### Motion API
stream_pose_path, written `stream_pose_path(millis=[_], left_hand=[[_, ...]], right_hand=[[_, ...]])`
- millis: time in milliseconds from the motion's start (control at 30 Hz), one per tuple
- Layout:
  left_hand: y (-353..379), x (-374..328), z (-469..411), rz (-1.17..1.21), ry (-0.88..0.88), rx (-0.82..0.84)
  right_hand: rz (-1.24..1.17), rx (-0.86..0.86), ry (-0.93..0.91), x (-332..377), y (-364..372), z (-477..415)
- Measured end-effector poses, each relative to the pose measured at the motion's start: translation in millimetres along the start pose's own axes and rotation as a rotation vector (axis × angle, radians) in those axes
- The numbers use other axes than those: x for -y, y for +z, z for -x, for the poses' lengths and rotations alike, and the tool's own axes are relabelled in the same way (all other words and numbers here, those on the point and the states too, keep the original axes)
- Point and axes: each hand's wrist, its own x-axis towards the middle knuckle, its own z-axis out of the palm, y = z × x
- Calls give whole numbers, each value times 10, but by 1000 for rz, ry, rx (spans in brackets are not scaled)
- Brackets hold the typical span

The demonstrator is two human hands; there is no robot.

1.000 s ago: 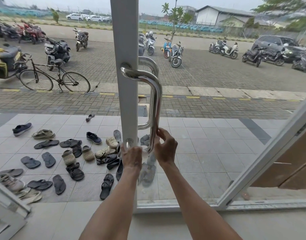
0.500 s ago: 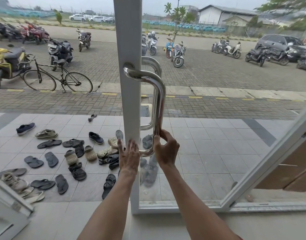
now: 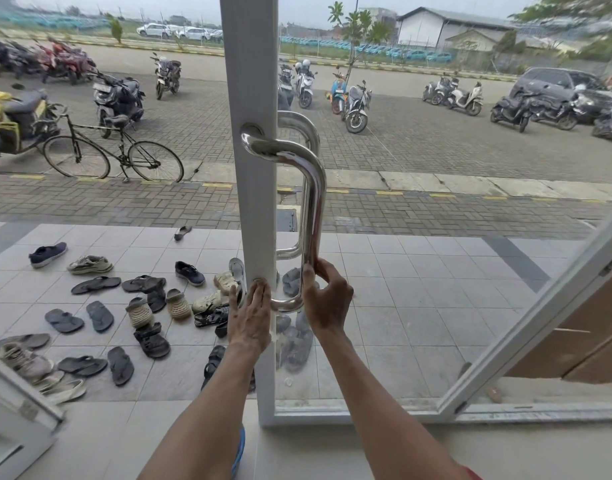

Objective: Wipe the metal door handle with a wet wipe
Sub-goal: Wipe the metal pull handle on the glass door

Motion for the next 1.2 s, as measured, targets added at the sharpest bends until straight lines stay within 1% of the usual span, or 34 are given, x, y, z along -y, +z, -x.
stream_pose_path(millis=[67, 167, 200, 267, 367, 467, 533, 567, 633, 733, 767, 867, 1000, 1067, 1133, 1200], left_hand=[[2, -25, 9, 57, 52, -12], [24, -82, 124, 85, 227, -51], [25, -74, 149, 76, 253, -55], [5, -10, 116, 39, 224, -49], [-40, 67, -12, 19, 128, -19], [-62, 16, -66, 129, 37, 17], [-39, -84, -18, 245, -5, -3], [-15, -127, 24, 290, 0, -30], [36, -163, 121, 315, 71, -87], [86, -77, 160, 257, 190, -115], [94, -47, 131, 241, 186, -120], [32, -59, -25, 232, 82, -115], [-52, -181, -146, 219, -17, -106], [-16, -270, -105, 189, -26, -106], [66, -320, -15, 173, -9, -148], [129, -261, 60, 146, 65, -188]], right_hand=[[7, 1, -7, 2, 1, 9], [15, -1, -14, 25, 1, 17], [15, -1, -12, 26, 1, 14], [15, 3, -7, 31, -4, 5], [24, 12, -14, 7, -8, -7], [40, 13, -20, -23, -2, -12], [61, 13, -43, -41, -1, -21], [70, 20, -58, -43, 0, -28], [64, 50, -66, -50, -5, -55], [89, 79, -68, -55, -21, -93], [100, 90, -66, -54, -28, -100], [102, 141, -48, -70, -44, -125], [110, 159, -54, -74, -43, -135], [117, 159, -66, -74, -38, -132], [125, 150, -73, -65, -33, -115], [121, 137, -82, -59, -23, -96]])
